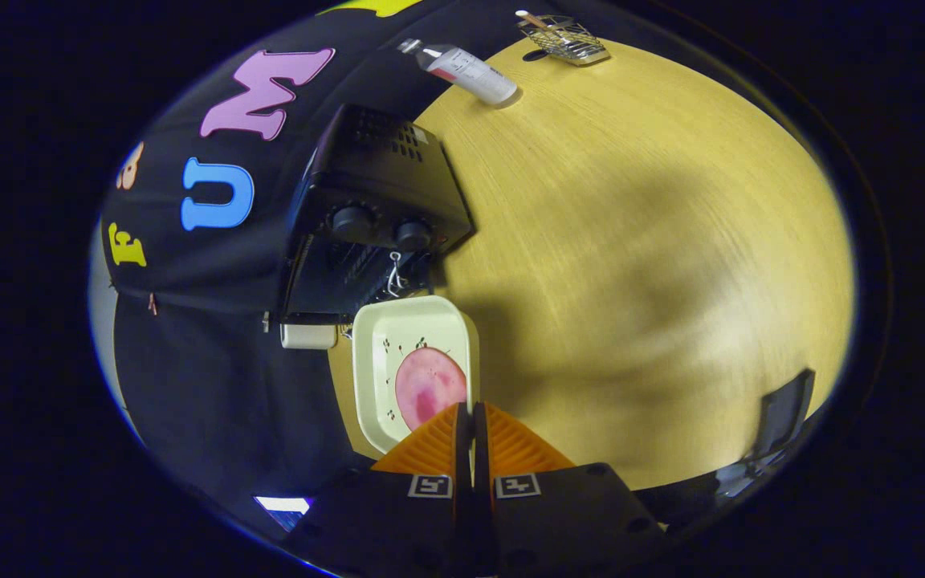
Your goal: Open the toaster oven, put the food inside, and close the toaster oven door.
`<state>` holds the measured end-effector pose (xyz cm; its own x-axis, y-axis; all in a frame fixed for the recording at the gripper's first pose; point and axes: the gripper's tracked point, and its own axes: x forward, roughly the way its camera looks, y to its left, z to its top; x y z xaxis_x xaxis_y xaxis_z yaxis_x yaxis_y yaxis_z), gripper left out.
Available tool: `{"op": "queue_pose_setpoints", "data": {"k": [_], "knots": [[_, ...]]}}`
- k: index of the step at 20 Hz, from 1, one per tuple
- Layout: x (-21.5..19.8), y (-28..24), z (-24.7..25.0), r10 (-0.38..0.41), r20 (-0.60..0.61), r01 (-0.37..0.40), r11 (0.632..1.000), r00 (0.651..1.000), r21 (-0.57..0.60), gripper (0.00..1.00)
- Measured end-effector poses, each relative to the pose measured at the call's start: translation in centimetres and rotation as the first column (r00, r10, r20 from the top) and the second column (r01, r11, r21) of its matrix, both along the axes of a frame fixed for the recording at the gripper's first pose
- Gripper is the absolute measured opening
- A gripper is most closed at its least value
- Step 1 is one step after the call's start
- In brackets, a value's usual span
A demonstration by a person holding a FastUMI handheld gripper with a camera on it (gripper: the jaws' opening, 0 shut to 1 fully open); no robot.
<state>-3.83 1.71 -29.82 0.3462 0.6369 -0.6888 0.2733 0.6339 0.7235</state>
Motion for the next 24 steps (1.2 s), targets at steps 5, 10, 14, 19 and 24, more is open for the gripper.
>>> {"op": "queue_pose_setpoints", "data": {"k": [5,10,14,19,24], "knots": [[2.7,6.7,1.1,-0.170,-0.028,0.171,0.985,0.985,0.027,0.05],[5.8,11.2,0.8,-0.354,-0.071,0.356,0.935,0.932,0.005,0.05],[9.2,13.4,0.3,-0.524,-0.103,0.527,0.850,0.845,-0.002,0.05],[12.4,15.7,-0.5,-0.665,-0.116,0.667,0.744,0.737,-0.029,0.05],[13.8,17.1,-2.0,-0.767,-0.139,0.766,0.639,0.627,-0.069,0.05]]}}
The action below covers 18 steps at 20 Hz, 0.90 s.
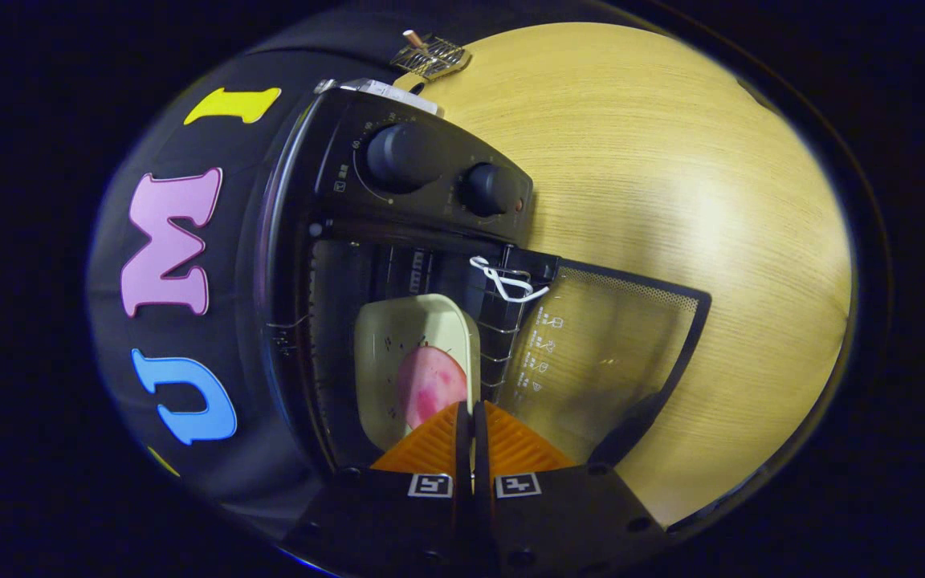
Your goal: Open the toaster oven, put the food inside, and close the toaster oven door.
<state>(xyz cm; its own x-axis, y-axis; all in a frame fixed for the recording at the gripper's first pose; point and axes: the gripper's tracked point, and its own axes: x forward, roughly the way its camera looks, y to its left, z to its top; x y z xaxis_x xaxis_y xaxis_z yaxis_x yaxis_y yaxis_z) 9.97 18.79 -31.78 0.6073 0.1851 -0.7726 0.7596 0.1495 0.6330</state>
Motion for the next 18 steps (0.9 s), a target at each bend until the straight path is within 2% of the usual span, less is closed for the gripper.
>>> {"op": "queue_pose_setpoints", "data": {"k": [3,9,12,15,16,17,18], "knots": [[1.0,0.4,-0.5,-0.073,-0.006,0.073,0.997,0.997,0.002,0.05],[1.7,0.7,-0.8,-0.107,-0.009,0.107,0.994,0.994,-0.028,0.05],[1.9,0.9,-0.3,-0.139,0.012,0.138,0.990,0.990,0.004,0.11],[1.9,1.2,0.7,-0.134,0.046,0.133,0.991,0.990,0.031,0.31],[1.6,1.2,1.2,-0.127,0.058,0.125,0.991,0.990,0.038,0.35],[1.3,1.2,1.6,-0.115,0.063,0.112,0.992,0.991,0.051,0.50],[1.1,1.4,2.1,-0.108,0.075,0.104,0.993,0.991,0.057,0.60]]}}
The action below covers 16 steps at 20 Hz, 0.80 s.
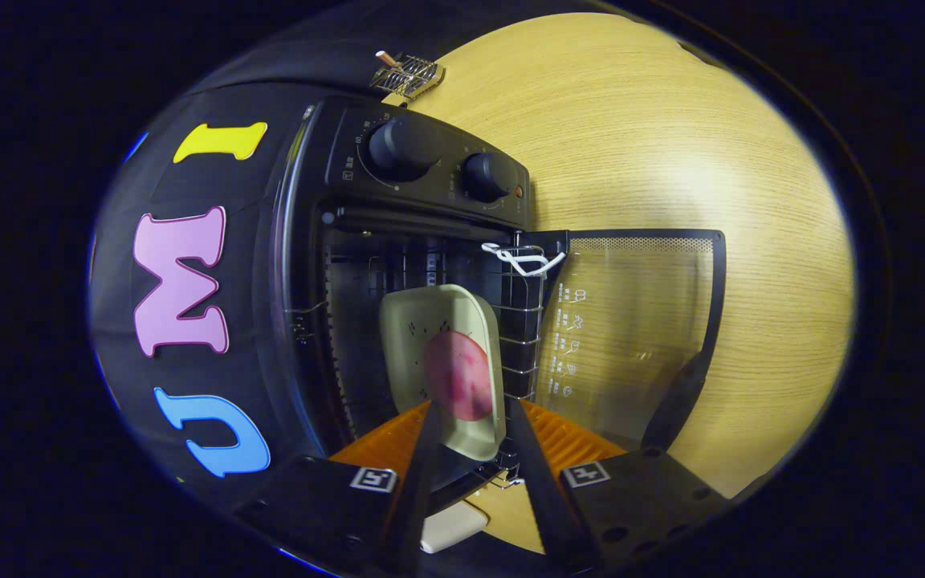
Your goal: Open the toaster oven, put the food inside, and close the toaster oven door.
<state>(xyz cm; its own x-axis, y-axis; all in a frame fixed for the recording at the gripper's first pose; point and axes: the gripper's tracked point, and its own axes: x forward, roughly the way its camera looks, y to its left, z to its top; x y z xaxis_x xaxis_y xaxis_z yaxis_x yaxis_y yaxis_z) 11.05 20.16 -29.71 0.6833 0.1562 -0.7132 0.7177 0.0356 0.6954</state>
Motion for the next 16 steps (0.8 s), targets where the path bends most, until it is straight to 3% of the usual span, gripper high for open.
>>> {"op": "queue_pose_setpoints", "data": {"k": [1,3,7,10,12,14,16], "knots": [[-0.5,-0.1,0.5,0.016,0.007,-0.016,1.000,1.000,0.001,0.81],[-1.2,-0.6,1.2,0.071,0.029,-0.070,0.997,0.997,-0.041,0.98],[-3.9,-1.3,2.1,0.261,0.052,-0.247,0.951,0.964,-0.185,0.98],[-6.0,-1.4,2.2,0.404,0.054,-0.377,0.888,0.913,-0.264,0.98],[-7.5,-1.7,2.2,0.494,0.034,-0.455,0.823,0.869,-0.340,0.98],[-9.0,-1.8,2.3,0.587,0.007,-0.527,0.732,0.809,-0.431,0.98],[-10.8,-1.9,2.1,0.688,-0.058,-0.605,0.591,0.723,-0.534,0.98]]}}
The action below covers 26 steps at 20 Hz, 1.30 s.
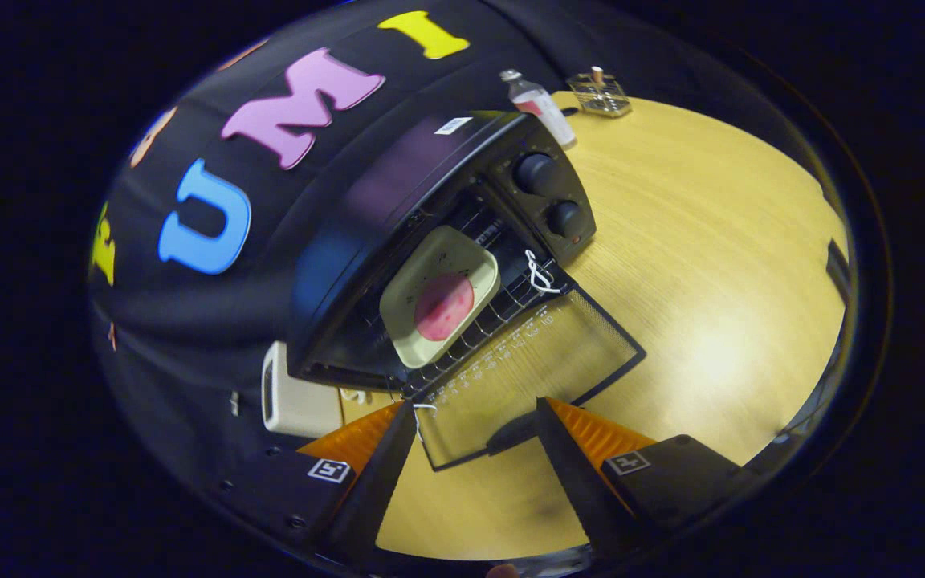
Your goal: Open the toaster oven, put the food inside, and close the toaster oven door.
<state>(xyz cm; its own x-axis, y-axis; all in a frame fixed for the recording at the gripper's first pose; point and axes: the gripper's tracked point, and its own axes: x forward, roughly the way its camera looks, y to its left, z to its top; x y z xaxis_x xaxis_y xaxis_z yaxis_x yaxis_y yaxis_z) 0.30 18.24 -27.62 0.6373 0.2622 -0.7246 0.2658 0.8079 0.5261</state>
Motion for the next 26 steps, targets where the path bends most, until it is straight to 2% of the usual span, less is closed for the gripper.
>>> {"op": "queue_pose_setpoints", "data": {"k": [2,4,7,10,15,20,24,26], "knots": [[-1.7,0.7,-0.7,0.123,0.012,-0.121,0.988,0.992,-0.097,0.98],[-3.8,0.5,-1.6,0.205,-0.003,-0.201,0.956,0.979,-0.213,0.98],[-4.7,0.4,-4.6,0.292,-0.057,-0.294,0.892,0.955,-0.343,0.99],[-4.8,0.5,-7.6,0.336,-0.113,-0.352,0.839,0.935,-0.415,0.99],[-4.2,1.0,-11.4,0.359,-0.176,-0.400,0.799,0.916,-0.448,0.99],[-4.3,1.5,-11.4,0.327,-0.218,-0.392,0.802,0.920,-0.451,1.00],[-3.2,1.4,-11.5,0.294,-0.221,-0.363,0.822,0.930,-0.439,0.99],[-3.2,1.3,-11.2,0.309,-0.200,-0.367,0.810,0.930,-0.457,0.99]]}}
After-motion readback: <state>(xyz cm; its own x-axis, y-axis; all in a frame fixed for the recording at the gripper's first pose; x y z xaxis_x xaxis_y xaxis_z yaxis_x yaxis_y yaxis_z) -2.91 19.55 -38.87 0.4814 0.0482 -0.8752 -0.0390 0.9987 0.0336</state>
